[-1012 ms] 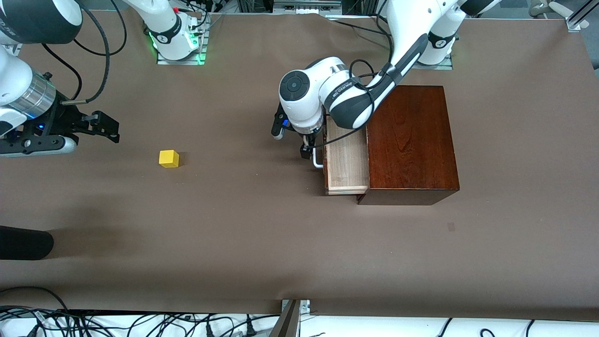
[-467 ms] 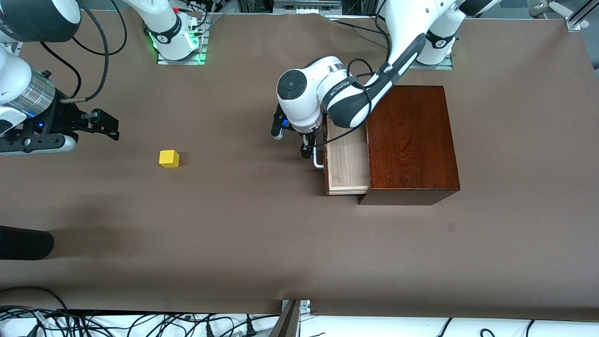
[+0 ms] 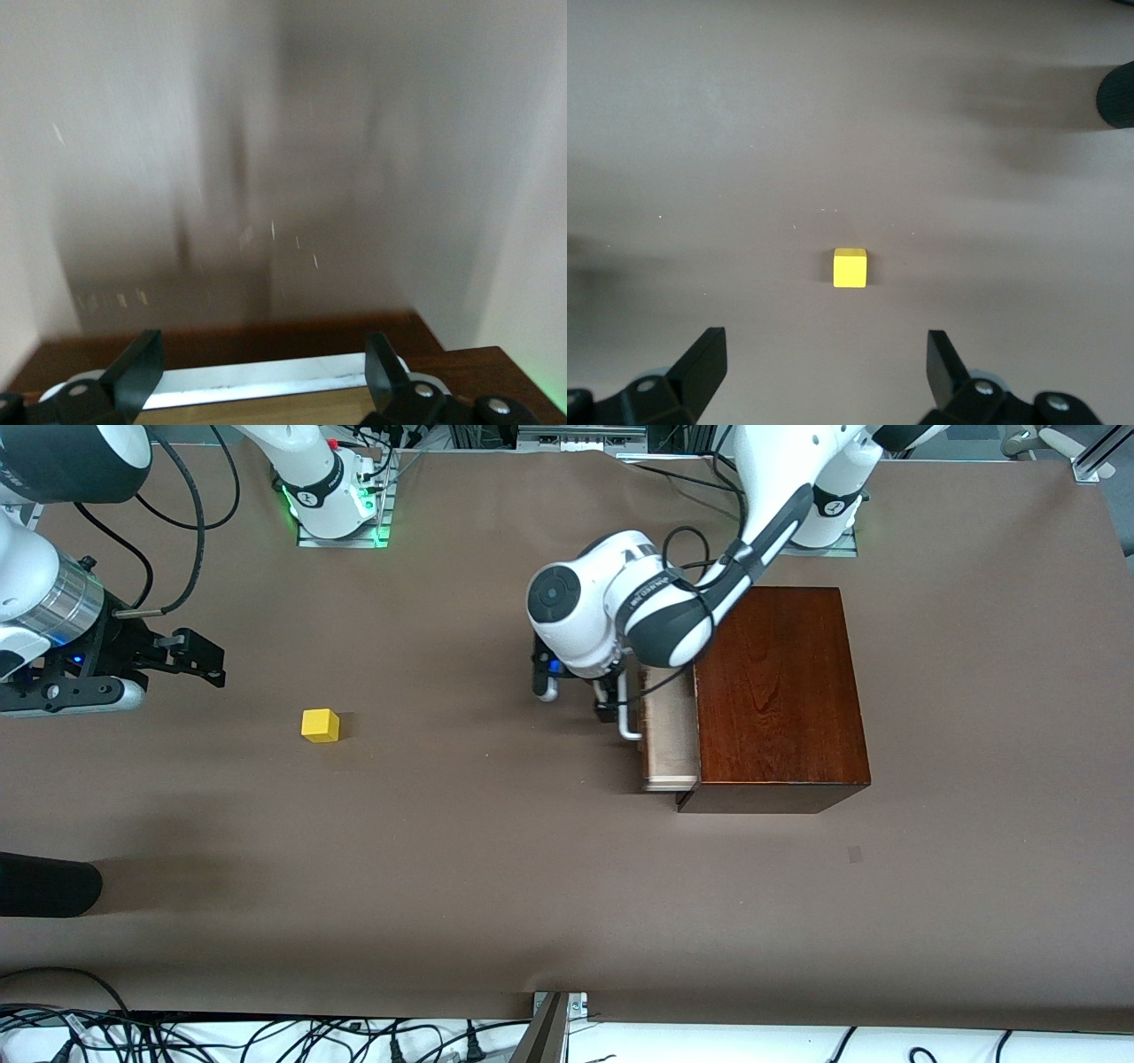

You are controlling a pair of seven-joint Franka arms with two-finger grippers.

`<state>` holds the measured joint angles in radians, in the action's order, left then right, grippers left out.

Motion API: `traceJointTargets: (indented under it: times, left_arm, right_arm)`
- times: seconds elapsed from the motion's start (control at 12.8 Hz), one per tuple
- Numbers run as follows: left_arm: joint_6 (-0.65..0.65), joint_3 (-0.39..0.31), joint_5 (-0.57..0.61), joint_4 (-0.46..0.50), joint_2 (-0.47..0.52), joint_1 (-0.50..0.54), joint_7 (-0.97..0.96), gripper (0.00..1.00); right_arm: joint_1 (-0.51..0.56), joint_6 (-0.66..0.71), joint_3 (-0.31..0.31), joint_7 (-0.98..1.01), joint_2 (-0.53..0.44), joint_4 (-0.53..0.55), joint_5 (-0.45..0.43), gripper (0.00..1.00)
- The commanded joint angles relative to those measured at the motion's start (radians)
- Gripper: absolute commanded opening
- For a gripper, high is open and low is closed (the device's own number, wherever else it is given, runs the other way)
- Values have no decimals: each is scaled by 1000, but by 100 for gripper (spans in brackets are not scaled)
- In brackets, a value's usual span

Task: Open drawer, take yellow block, close drawer
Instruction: 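Push the drawer shut with the left gripper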

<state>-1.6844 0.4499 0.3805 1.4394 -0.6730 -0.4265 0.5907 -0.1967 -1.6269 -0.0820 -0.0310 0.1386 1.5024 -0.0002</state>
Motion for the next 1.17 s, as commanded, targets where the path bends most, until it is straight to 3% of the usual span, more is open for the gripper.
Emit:
traceJointTargets:
  times: [0.0,0.78,1.09]
  left_arm:
    - [61,-5,14,64,52,29,-28,100]
    - [126,0,0,41,102,87,-21,100]
    - [120,6,-199,-33,182,118,-78,100]
  right_arm:
    - [5,25,8,10,-10,-13,-6,100]
    - [3,55,11,10,-10,-13,-7,100]
    - [5,56,8,13,-11,-13,-6,100]
